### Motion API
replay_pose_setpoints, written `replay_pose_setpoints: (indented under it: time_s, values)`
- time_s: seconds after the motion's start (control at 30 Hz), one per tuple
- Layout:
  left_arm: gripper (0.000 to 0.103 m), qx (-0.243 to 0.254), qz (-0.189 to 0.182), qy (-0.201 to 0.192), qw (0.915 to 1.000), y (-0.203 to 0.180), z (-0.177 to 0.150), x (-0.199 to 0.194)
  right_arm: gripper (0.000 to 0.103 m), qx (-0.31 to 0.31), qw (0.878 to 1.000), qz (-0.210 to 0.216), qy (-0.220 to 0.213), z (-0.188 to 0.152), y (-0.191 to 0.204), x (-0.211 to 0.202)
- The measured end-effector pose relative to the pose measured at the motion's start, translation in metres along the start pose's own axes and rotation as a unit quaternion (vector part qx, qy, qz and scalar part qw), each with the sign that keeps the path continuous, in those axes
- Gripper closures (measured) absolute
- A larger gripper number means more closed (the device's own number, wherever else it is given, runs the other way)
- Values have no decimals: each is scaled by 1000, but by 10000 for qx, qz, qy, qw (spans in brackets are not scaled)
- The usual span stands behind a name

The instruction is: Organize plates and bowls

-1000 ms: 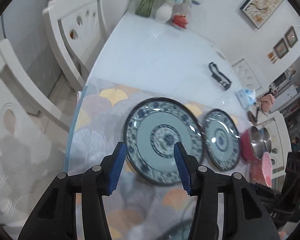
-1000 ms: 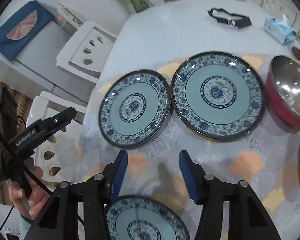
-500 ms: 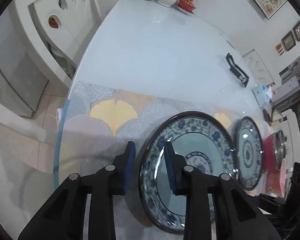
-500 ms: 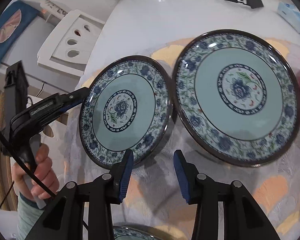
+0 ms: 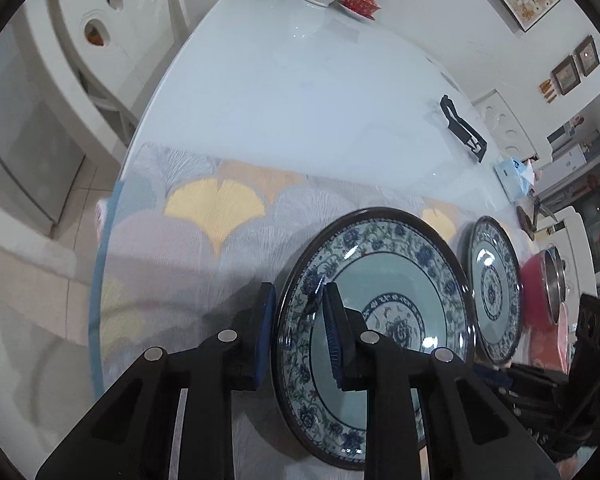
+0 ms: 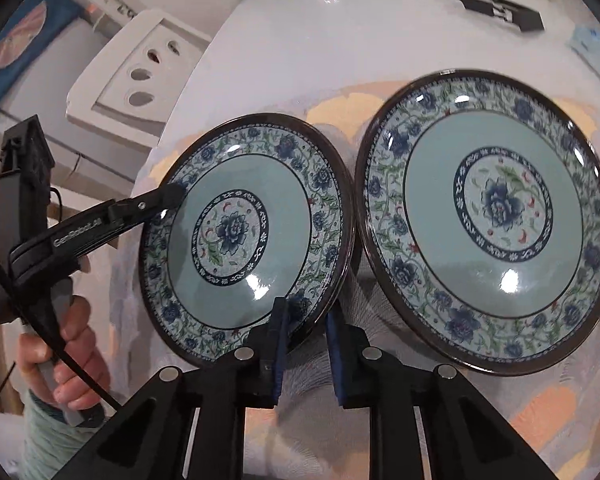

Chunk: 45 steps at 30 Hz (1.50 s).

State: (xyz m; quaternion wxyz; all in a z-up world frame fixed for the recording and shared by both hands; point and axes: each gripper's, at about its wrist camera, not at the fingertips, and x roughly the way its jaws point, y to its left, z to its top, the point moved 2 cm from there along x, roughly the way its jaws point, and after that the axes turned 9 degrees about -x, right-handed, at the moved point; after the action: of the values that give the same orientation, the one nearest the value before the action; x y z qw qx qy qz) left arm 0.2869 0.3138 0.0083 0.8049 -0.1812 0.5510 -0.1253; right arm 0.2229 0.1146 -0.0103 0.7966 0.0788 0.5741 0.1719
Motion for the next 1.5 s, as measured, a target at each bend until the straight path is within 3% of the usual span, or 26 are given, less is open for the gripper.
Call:
replay_pose_setpoints:
  time_s: [0.2,0.37,0.77,1.1,1.5]
  values:
    - [82,-250,-58,-13,9997,16,-36,-27,84,-397,9991,90,106,-3,6,-2]
    - [82,-435,-33,80,9990,26,-59,-29,84,-357,9991,190,157,-7,5,5]
    - [82,-518,68,-189,9985,21,-61,-26,82,-814,9966,-155,24,-8,21,4]
    - [82,-435,-85,-561,9974,-5,-80,-83,82,-1160,9918,-299,-445,-15,39,-56]
    - [82,-311,-114,-840,9959,-42,-135,-140,80,-1027,9925,-227,-618,-76,47,-123]
